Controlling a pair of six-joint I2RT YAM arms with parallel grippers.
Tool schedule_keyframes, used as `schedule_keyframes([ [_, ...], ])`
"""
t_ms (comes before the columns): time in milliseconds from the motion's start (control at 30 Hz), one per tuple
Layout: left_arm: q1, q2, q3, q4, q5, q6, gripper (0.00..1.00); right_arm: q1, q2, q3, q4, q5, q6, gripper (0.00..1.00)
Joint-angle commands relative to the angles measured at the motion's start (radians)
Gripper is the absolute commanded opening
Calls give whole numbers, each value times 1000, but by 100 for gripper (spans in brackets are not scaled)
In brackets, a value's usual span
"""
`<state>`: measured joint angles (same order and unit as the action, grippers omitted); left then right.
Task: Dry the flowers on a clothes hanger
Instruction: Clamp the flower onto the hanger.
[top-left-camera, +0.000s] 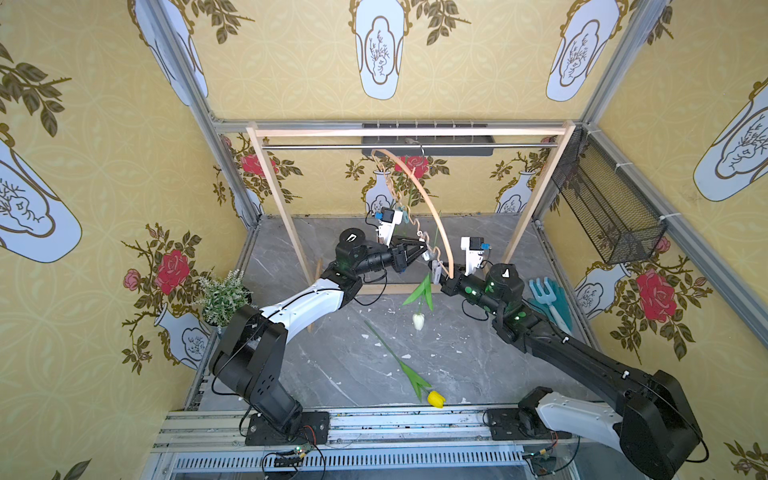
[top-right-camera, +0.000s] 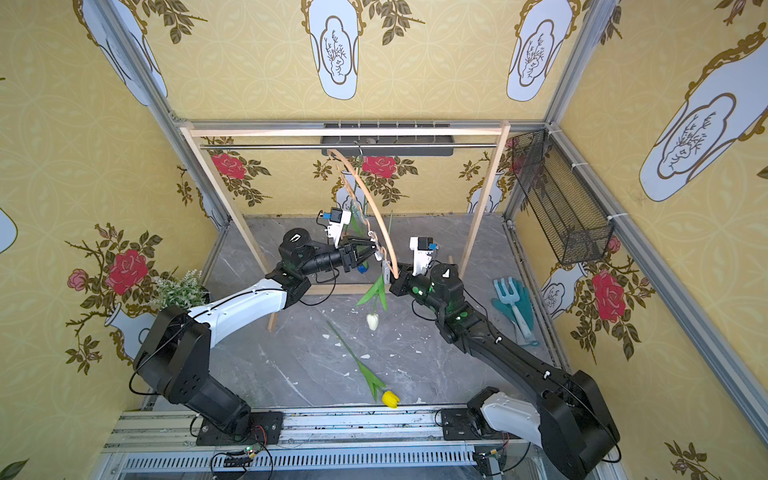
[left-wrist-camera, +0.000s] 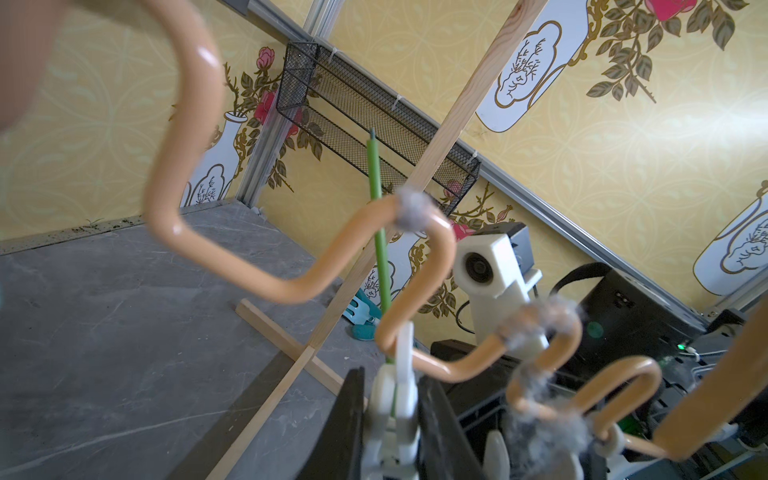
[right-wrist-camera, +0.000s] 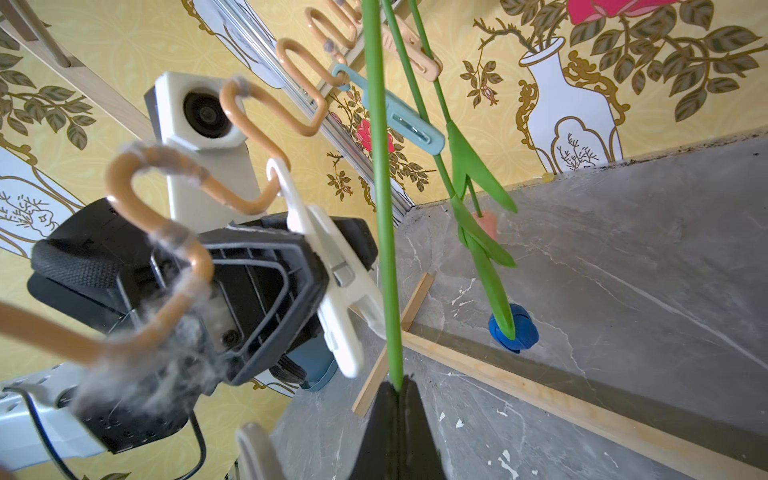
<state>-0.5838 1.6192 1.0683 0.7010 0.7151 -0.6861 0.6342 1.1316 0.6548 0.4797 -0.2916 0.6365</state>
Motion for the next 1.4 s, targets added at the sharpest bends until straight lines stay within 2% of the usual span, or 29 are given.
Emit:
schedule_keyframes([
  [0,-1,8,-8,21,5,-23,12,-9,-2,-6,66,-16,22,0],
  [233,-1,10,-7,22,3,-23,13,-9,58,47,80,-112,7,0],
  [700,-2,19,-11,23,-6,-27,15,-4,68,66,75,-167,-13,0],
  [1367,-39,33,-50,122,-51,-65,12,17,54,40,110,-149,-9,0],
])
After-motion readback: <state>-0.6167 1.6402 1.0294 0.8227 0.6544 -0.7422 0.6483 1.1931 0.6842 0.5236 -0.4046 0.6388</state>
